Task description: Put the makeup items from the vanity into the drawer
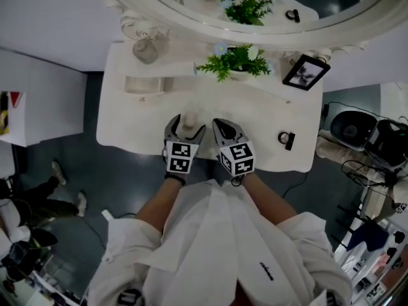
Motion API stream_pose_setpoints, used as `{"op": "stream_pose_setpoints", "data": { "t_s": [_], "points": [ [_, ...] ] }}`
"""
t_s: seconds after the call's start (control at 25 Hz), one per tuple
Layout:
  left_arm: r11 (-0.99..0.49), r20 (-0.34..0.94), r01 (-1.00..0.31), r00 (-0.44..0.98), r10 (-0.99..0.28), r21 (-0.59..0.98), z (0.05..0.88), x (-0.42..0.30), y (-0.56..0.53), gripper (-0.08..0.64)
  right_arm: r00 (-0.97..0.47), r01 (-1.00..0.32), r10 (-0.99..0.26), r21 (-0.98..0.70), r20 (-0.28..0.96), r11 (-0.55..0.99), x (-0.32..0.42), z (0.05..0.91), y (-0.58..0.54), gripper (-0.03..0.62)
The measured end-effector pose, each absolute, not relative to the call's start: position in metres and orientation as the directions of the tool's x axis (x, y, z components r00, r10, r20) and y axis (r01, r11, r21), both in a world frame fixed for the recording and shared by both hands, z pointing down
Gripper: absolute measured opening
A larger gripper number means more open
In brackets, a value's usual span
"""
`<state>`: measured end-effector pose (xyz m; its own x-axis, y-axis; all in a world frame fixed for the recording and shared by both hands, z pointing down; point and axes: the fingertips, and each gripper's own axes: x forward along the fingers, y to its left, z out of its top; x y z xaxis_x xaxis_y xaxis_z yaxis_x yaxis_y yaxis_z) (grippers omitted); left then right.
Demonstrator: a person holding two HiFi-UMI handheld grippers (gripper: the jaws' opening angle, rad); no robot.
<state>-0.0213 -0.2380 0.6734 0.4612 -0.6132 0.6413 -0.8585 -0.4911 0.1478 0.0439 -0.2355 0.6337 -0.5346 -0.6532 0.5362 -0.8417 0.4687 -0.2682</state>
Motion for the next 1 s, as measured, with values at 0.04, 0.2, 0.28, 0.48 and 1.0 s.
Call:
{"op": "stream_pose_setpoints", "data": {
  "t_s": [0.04, 0.2, 0.28, 0.48, 1.0],
  "points": [
    [-0.487, 0.648, -0.861, 0.455, -0.611, 0.144, 0.676, -0.022, -0.238, 0.373, -0.536, -0.841, -0.649, -0.268, 0.540, 0.471, 0.043, 0.636, -0.235, 0.017],
    [-0.477, 0.668, -0.870, 0.430, -0.606, 0.128, 0.685, -0.023, -0.240, 0.371, -0.539, -0.836, -0.625, -0.269, 0.565, 0.479, 0.039, 0.650, -0.234, 0.017],
    [-0.466, 0.675, -0.876, 0.421, -0.606, 0.128, 0.689, -0.024, -0.240, 0.371, -0.533, -0.841, -0.614, -0.281, 0.582, 0.463, 0.039, 0.658, -0.234, 0.017],
    [-0.449, 0.684, -0.885, 0.402, -0.609, 0.121, 0.695, -0.027, -0.244, 0.371, -0.514, -0.850, -0.594, -0.274, 0.619, 0.450, 0.034, 0.675, -0.235, 0.017],
    [-0.440, 0.705, -0.890, 0.390, -0.593, 0.122, 0.703, -0.025, -0.246, 0.367, -0.503, -0.852, -0.572, -0.260, 0.648, 0.454, 0.030, 0.689, -0.240, 0.017]
  ]
}}
